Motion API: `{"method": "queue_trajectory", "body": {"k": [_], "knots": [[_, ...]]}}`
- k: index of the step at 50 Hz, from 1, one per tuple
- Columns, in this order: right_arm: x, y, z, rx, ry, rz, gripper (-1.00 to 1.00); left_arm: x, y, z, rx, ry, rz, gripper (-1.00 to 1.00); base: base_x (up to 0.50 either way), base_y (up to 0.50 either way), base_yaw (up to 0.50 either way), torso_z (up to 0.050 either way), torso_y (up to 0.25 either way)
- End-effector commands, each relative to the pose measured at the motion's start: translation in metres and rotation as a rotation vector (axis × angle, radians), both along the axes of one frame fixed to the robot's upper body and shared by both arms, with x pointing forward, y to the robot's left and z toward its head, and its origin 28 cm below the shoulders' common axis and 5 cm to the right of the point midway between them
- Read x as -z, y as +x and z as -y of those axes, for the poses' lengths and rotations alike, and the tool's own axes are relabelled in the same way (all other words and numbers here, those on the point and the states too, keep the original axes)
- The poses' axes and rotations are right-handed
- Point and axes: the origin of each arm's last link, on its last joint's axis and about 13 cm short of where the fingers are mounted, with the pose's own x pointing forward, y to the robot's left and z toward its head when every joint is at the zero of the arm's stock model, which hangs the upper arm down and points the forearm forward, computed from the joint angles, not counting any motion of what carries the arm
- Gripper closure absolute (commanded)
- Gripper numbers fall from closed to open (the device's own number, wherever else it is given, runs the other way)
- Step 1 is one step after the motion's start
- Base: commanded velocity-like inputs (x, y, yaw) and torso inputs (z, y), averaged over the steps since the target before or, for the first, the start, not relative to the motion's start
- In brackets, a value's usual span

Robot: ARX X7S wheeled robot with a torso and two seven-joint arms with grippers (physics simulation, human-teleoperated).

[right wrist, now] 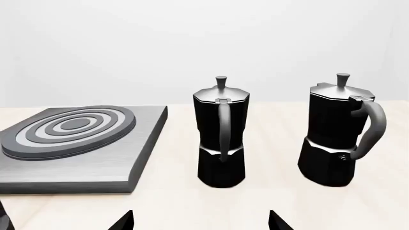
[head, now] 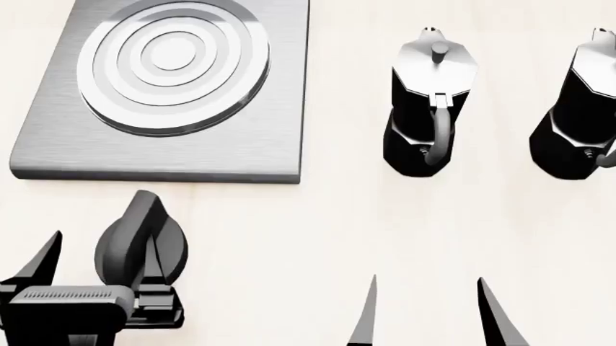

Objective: Turn off the stove.

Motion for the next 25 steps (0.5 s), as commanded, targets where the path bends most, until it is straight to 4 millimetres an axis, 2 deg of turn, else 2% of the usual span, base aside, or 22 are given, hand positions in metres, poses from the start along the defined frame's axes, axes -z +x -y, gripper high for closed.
{"method": "queue_trajectory", "body": {"k": [1,25], "knots": [[0.0,0.0,0.0,-0.001,0.0,0.001,-1.0,0.016,-0.009,-0.004,-0.01,-0.014,-0.09,-1.0,0.0,0.0,0.0,0.0,0.0],[0.0,-0.001,0.0,-0.001,-0.002,0.001,-1.0,0.018,-0.02,-0.009,-0.032,-0.023,-0.104,-1.0,0.0,0.0,0.0,-0.001,-0.002]]}}
